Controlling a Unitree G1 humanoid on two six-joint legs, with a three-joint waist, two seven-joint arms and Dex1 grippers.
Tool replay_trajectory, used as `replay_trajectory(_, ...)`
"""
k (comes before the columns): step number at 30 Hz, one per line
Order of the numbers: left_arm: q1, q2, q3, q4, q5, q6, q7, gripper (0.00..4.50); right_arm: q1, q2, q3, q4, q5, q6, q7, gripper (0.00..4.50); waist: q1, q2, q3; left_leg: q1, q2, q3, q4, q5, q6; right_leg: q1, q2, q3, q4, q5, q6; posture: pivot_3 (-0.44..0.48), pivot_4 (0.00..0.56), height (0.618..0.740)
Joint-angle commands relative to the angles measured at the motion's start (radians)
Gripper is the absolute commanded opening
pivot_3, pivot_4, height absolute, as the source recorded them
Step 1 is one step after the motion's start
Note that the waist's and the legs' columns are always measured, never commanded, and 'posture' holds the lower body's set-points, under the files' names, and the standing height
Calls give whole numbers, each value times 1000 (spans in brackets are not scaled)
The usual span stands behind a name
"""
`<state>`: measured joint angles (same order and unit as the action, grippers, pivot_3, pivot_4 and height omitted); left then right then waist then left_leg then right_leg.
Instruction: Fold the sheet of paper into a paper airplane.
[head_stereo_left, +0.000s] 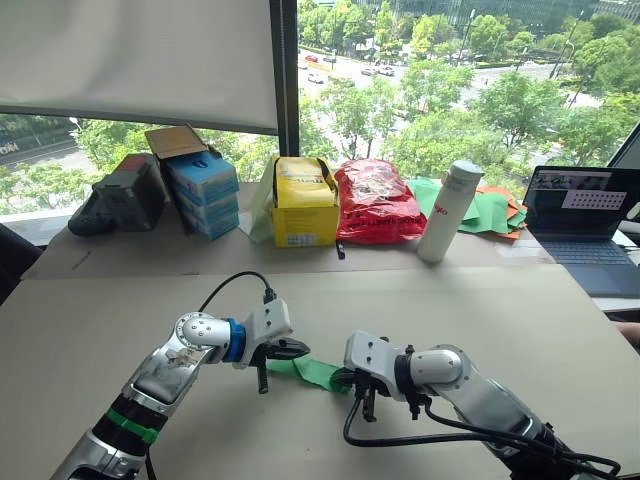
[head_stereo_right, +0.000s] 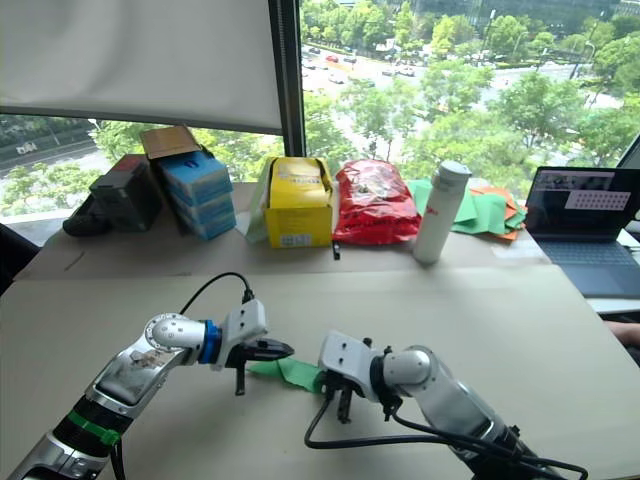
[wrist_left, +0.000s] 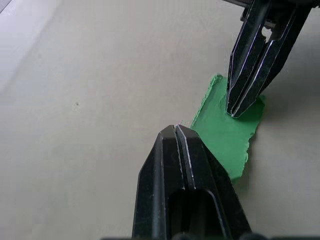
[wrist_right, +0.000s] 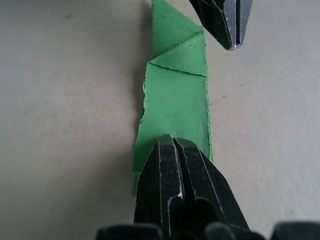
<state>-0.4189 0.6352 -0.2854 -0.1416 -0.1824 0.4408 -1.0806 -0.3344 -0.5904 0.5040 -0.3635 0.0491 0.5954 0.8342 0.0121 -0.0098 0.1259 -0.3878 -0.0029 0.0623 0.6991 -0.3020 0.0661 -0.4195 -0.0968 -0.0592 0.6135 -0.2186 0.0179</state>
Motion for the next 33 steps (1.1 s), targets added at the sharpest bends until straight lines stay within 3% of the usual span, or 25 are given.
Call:
replay_trajectory(1,-2,-3,-24,15,18,-38,-11,0,24,-15,30,46,-39,33,-2,40,0,0,0,0,0,0,0,0,0,0,1,0,0,0,0,0,150,740)
replay_trajectory(16,-54,-63,-133,249,145,-235,-43,0,24,-15,33,23,-37,58,-2,40,1,0,0,0,0,0,1,0,-1,0,2,1,2,0,0,0,150,740)
replay_trajectory(33,32,50,-82,266,163,-271,-60,0,17,-14,35,25,-34,73,-1,40,-10,-1,-1,5,1,2,1,0,-1,1,4,5,5,-1,-1,0,150,740)
